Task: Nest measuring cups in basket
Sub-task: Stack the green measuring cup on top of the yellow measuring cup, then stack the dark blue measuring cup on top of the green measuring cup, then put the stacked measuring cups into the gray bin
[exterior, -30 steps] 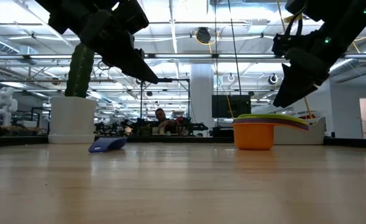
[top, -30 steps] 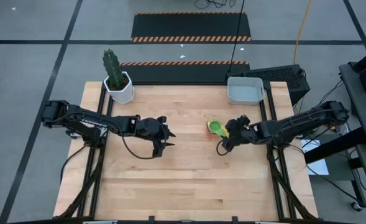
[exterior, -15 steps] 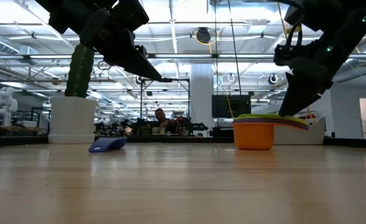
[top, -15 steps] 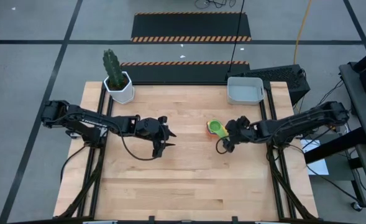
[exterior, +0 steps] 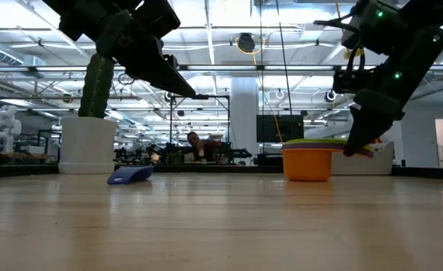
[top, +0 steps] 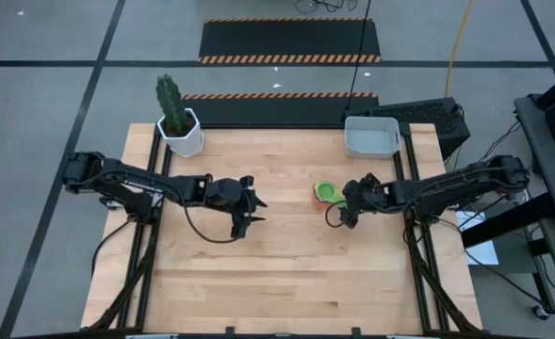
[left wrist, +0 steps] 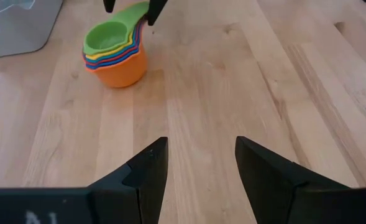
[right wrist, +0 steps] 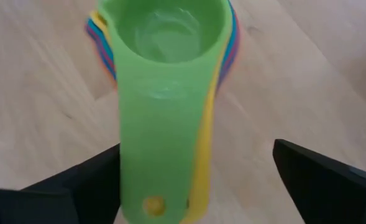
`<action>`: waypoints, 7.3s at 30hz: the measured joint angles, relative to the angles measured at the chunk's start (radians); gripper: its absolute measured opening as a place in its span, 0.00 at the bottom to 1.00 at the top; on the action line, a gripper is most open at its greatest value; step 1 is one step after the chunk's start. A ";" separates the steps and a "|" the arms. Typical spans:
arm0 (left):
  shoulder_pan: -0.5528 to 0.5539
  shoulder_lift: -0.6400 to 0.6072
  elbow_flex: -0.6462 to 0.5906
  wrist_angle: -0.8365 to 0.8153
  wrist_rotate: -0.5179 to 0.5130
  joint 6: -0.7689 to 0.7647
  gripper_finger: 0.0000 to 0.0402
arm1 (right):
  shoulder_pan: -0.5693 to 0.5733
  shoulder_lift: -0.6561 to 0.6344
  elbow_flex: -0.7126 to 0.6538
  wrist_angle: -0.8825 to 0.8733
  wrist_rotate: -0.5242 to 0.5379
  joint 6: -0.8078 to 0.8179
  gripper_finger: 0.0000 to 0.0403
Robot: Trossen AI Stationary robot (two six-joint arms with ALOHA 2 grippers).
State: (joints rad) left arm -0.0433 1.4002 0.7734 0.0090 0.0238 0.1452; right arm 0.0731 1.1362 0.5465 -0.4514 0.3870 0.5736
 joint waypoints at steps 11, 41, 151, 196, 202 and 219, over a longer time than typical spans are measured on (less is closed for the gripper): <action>0.007 0.000 0.000 0.000 0.000 0.008 0.47 | -0.016 0.083 -0.001 0.033 -0.101 -0.067 0.60; -0.025 0.000 0.000 -0.246 -0.050 -0.074 0.47 | -0.173 0.111 -0.001 0.322 -0.105 -0.427 0.35; 0.082 0.670 0.719 -0.051 -0.336 -0.236 0.04 | 0.506 -0.343 0.183 0.043 0.610 -0.481 0.55; -0.009 0.094 0.241 -0.157 -0.270 -0.234 0.34 | 0.070 -0.020 0.182 -0.020 0.038 -0.216 0.76; -0.023 0.085 0.195 -0.137 -0.271 -0.172 0.34 | -0.069 -0.012 0.183 -0.024 -0.135 -0.306 0.78; -0.013 0.086 0.189 -0.141 -0.277 -0.176 0.34 | -0.140 0.101 0.183 -0.045 -0.148 -0.351 0.78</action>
State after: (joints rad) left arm -0.0565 1.4864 0.9627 -0.1320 -0.2529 -0.0311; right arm -0.0671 1.2369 0.7296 -0.4963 0.2394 0.2222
